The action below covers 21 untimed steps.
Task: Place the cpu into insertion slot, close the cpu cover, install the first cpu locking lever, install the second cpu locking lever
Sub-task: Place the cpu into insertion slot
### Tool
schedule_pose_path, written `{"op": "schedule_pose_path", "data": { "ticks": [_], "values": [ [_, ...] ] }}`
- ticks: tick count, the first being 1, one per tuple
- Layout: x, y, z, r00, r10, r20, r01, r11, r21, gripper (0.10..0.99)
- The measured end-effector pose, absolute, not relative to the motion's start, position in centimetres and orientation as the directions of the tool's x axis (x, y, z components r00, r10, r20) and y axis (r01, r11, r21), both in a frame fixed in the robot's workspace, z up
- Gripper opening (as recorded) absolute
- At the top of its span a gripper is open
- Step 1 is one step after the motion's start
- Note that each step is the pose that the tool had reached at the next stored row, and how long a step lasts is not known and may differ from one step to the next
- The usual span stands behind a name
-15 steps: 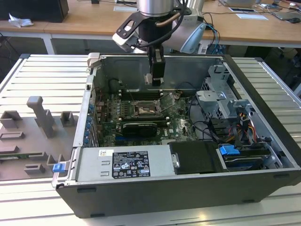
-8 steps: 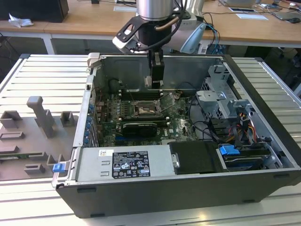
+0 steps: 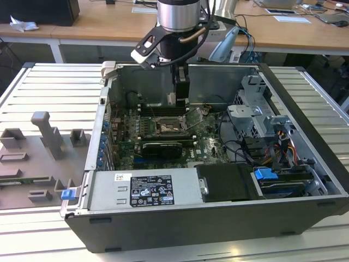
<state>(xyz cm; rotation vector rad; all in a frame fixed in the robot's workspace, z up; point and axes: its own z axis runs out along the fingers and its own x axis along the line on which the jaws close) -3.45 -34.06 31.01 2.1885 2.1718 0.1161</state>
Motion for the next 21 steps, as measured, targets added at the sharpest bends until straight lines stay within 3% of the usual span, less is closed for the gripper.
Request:
{"op": "schedule_pose_path", "data": {
  "ticks": [21],
  "values": [
    [-4.1, -32.5, 26.0, -0.005, 1.0, 0.01, 0.996, 0.004, 0.093, 0.541]
  ]
}}
